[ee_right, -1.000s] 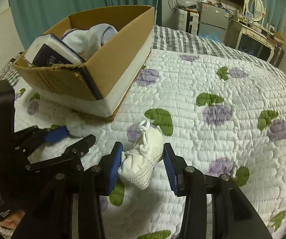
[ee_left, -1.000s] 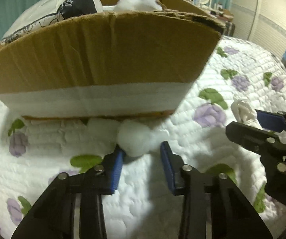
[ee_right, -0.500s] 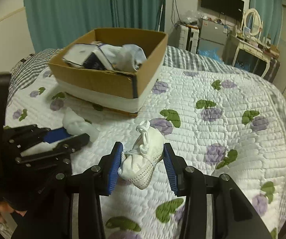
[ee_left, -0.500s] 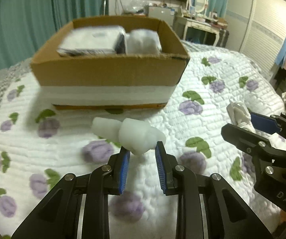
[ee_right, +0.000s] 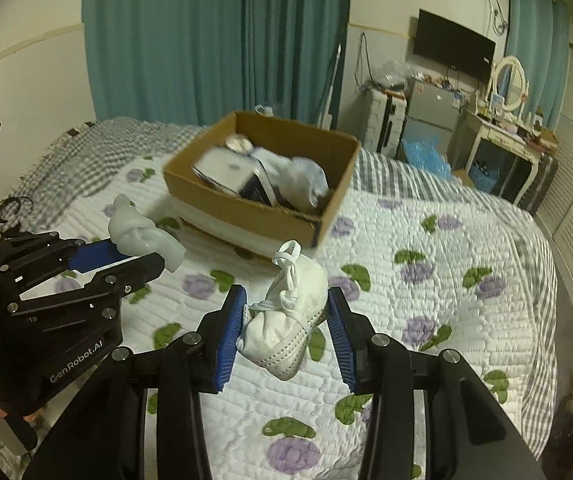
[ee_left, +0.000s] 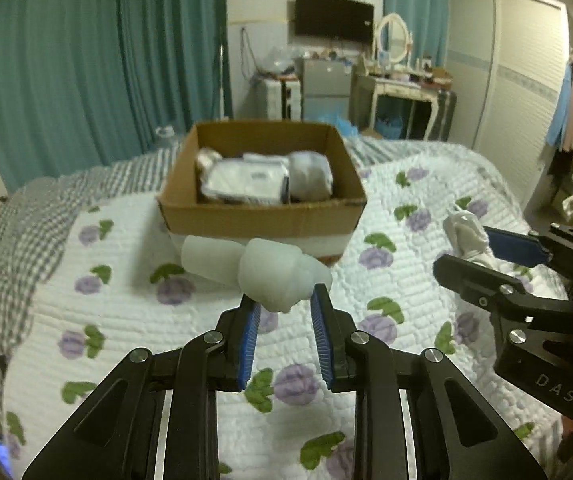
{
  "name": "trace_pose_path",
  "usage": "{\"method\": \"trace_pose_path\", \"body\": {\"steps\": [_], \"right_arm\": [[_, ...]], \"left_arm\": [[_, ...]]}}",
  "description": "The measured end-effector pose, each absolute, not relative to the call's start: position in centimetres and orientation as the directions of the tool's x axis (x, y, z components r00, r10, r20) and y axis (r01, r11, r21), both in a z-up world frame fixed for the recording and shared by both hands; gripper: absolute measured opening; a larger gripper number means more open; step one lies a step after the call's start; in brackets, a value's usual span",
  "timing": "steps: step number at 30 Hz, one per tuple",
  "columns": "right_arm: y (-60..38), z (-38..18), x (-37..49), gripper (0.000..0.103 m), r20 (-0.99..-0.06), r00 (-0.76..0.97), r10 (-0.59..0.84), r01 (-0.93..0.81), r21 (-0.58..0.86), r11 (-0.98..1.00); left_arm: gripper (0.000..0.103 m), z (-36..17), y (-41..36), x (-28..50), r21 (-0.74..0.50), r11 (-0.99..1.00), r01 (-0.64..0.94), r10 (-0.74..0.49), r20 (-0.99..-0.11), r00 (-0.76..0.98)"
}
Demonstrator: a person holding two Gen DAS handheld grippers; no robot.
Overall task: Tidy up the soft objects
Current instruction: 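Carry both held white items over the cardboard box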
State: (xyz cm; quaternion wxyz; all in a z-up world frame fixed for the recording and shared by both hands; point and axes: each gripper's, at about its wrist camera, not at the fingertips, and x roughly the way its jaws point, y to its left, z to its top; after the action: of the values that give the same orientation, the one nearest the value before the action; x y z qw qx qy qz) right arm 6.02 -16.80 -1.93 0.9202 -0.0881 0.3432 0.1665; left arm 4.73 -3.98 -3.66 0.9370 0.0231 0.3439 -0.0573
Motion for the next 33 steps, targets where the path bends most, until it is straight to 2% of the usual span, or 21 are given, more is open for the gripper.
{"method": "trace_pose_path", "body": {"steps": [9,18,25,29,33], "right_arm": [[-15.4,3.1,6.0,0.041,-0.586,0.751,0.304,-0.410,-0.054,0.911],[-14.4,6.6,10.3,0.041,-0.534,0.780,0.326,-0.424,-0.068,0.903],[-13.3,6.3,15.8,0.041,-0.535,0.781,0.323,-0.419,-0.066,0.906],[-12.4,5.0,19.7,0.041,-0.551,0.772,0.317,-0.417,-0.062,0.907],[-11.8,3.1,23.7,0.041,-0.574,0.759,0.308,-0.407,-0.050,0.912]], "left_arm": [[0.025,1.3,-3.1,4.2,0.028,0.989,0.146,-0.105,-0.561,0.821],[0.025,3.5,-1.7,9.4,0.020,0.989,0.147,-0.115,-0.525,0.843],[0.025,2.5,-0.6,16.1,0.048,0.992,0.117,-0.073,-0.536,0.841],[0.026,1.0,0.0,19.8,0.023,0.992,0.121,-0.089,-0.546,0.833],[0.026,-1.1,-0.2,23.2,0.069,0.990,0.121,-0.061,-0.564,0.824]]}}
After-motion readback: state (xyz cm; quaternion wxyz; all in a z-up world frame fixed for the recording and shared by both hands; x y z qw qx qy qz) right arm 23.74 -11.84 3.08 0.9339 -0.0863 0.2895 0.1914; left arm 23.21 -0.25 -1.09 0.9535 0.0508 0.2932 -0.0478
